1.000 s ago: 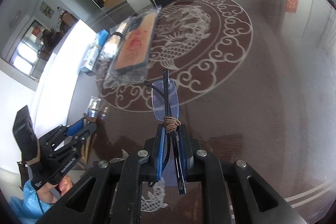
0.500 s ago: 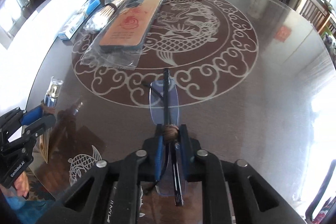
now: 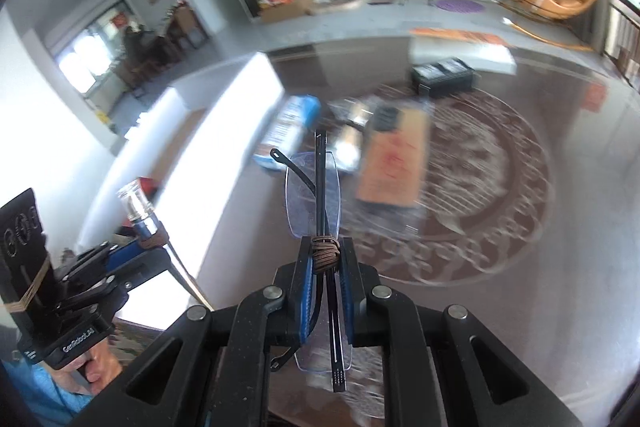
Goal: Organize objects
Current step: 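Drop the gold tube into the bin with the left gripper while the right gripper drops the eyeglasses there, then return the left tool over the table toward the bamboo skewer bundle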
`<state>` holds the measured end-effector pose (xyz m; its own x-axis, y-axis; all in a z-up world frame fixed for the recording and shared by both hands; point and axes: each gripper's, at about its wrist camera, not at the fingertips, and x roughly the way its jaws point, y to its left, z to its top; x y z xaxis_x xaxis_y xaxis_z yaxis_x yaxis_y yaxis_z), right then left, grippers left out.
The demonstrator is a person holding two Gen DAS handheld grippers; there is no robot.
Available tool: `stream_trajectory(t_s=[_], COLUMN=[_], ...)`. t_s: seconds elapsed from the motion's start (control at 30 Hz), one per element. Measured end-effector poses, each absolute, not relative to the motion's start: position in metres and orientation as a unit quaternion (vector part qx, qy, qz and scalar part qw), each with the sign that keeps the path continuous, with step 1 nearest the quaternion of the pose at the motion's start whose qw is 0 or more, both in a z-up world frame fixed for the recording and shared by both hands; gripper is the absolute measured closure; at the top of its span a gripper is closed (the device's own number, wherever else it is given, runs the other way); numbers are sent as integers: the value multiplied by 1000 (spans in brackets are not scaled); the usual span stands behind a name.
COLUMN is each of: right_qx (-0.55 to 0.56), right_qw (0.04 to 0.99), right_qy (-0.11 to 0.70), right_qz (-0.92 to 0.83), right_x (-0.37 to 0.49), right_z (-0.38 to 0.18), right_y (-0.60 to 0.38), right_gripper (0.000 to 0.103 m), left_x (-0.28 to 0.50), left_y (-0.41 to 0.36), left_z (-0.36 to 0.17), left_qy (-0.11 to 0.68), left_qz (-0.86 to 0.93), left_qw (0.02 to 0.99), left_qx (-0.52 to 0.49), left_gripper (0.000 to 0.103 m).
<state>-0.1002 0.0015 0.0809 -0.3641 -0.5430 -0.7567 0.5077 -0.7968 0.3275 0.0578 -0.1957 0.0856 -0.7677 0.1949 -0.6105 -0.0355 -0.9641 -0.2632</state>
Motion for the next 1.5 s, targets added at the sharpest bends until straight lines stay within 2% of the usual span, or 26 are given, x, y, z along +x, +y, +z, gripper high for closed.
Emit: stream_trajectory(t_s=[0.27,0.37,0.5,0.53,0.57,0.6,0.63,0.67,0.7,0.73,0.77,0.93,1.0,1.17,1.33,1.5], right_qx=[462,475,509,522,529,532,527,519,503,487,475,412,392,389,434,445], right_qw=[430,463,480,477,469,456,450,449,449,446,441,400,369,256,136,51], right_qy=[-39,-33,-20,-8,8,36,53,59,63,67,68,63,68,79,67,27], right_qz=[-775,-747,-715,-707,-707,-713,-720,-725,-736,-748,-758,-816,-840,-881,-888,-894], right_x=[-84,-77,-75,-73,-71,-65,-61,-58,-53,-50,-50,-54,-65,-94,-108,-104], right_z=[110,104,73,62,54,45,42,41,44,47,50,65,63,30,-31,-51], right_y=[-137,-193,-256,-270,-281,-290,-293,-292,-287,-281,-275,-222,-192,-92,14,86], right_gripper=[90,90,88,88,85,75,69,55,41,34,27,21,15,14,15,14], left_x=[94,95,80,76,75,74,74,76,76,75,73,58,55,40,31,12], left_y=[-301,-345,-395,-404,-409,-412,-412,-411,-410,-408,-403,-370,-350,-273,-174,-91], left_z=[116,96,44,33,25,19,17,18,19,20,22,36,46,64,76,40], left_qy=[-91,-95,-106,-102,-97,-93,-91,-88,-85,-82,-81,-89,-85,-58,-39,-25], left_qz=[937,919,867,853,842,836,833,835,839,842,847,870,882,914,927,906], left_qw=[-62,-113,-177,-198,-217,-234,-247,-261,-268,-271,-269,-242,-221,-124,0,68], left_qx=[-332,-367,-454,-471,-483,-488,-486,-476,-466,-459,-452,-421,-407,-383,-374,-417], left_gripper=[79,79,76,72,62,53,33,18,15,13,13,13,13,13,13,9])
